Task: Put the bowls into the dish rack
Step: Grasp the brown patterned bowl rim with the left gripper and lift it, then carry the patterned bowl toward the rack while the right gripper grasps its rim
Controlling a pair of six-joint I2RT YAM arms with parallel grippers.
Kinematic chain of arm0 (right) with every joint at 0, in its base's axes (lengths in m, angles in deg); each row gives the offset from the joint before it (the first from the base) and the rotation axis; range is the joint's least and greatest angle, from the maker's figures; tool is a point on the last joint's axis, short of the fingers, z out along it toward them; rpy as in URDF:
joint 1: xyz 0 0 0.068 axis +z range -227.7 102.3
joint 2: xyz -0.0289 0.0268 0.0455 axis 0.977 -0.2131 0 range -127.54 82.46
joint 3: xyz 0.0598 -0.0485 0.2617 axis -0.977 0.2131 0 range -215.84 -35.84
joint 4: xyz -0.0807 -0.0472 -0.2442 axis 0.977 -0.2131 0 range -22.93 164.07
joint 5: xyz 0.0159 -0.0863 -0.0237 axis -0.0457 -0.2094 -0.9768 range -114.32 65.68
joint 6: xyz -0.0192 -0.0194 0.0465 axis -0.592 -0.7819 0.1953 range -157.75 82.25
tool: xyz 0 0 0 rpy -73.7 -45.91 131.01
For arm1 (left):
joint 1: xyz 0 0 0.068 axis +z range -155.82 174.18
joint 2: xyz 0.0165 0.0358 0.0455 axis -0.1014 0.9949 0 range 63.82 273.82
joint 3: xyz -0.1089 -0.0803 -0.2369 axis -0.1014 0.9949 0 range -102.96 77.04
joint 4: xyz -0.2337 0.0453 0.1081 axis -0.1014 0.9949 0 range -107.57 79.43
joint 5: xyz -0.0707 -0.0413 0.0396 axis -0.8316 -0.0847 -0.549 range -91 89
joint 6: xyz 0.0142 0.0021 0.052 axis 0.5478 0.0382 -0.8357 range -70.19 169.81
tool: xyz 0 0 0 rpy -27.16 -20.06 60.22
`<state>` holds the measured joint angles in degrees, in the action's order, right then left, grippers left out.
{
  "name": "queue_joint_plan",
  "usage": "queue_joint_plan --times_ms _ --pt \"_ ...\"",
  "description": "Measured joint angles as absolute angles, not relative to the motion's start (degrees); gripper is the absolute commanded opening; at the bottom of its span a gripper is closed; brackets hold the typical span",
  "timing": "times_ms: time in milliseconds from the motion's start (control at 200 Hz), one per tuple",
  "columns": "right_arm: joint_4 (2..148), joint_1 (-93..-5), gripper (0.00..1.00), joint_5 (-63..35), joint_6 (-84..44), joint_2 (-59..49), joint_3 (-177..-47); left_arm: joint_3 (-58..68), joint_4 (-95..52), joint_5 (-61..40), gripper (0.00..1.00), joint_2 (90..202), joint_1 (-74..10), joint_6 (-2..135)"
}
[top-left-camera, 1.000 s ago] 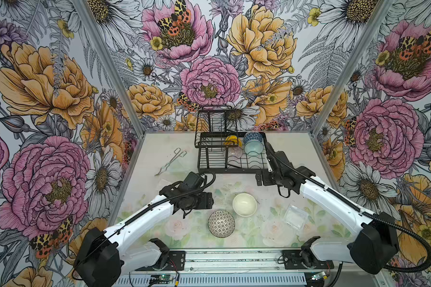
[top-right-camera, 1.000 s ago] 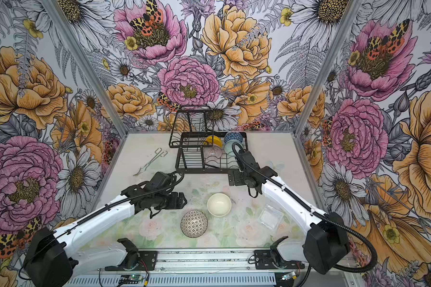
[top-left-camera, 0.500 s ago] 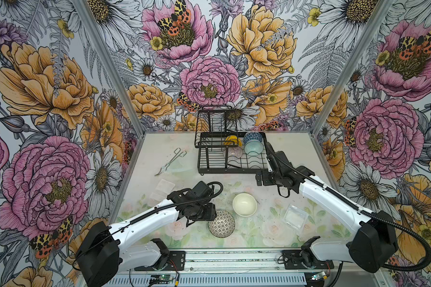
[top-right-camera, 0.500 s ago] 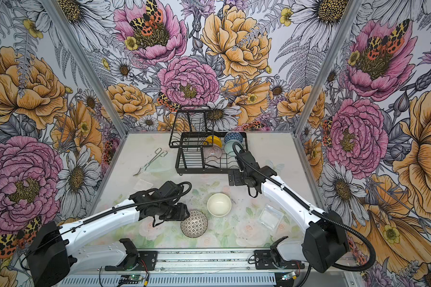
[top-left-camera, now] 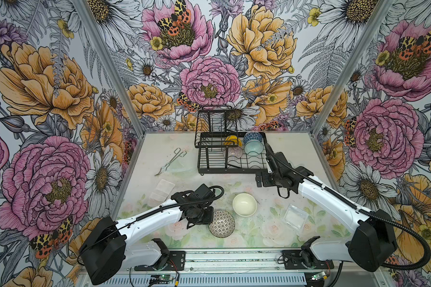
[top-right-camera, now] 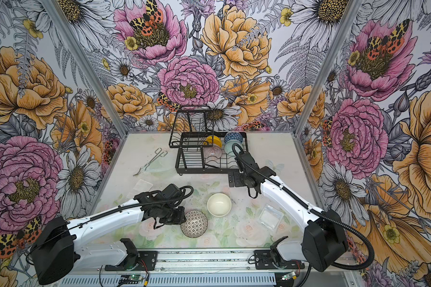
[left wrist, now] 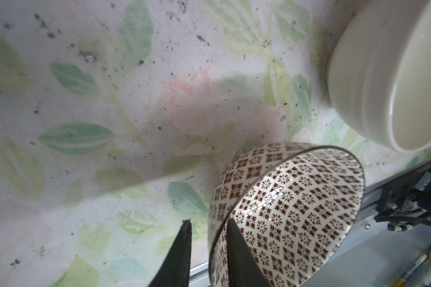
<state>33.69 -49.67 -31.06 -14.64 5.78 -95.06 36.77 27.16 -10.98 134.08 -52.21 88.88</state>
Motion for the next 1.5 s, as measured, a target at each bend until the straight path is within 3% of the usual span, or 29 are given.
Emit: queue_joint_plan --times_ms 350,676,1081,1501 --pt "33.62 -50.04 1.0 -30.87 -14.66 5.78 -94.17 36.53 25.87 -11.35 0.0 135.3 -52.21 88.36" --pt "33.6 -50.41 0.99 -29.99 -14.68 5.78 -94.17 35.26 27.84 -10.37 0.0 135.17 -51.25 87.13" --pt "33.56 -50.78 0.99 -27.76 -15.32 5.47 -94.43 25.86 35.45 -4.38 0.0 131.26 -42.57 79.96" --pt "33.65 -50.54 0.99 -20.16 -16.8 4.73 -100.18 10.39 31.08 1.17 0.0 142.91 -41.13 72.16"
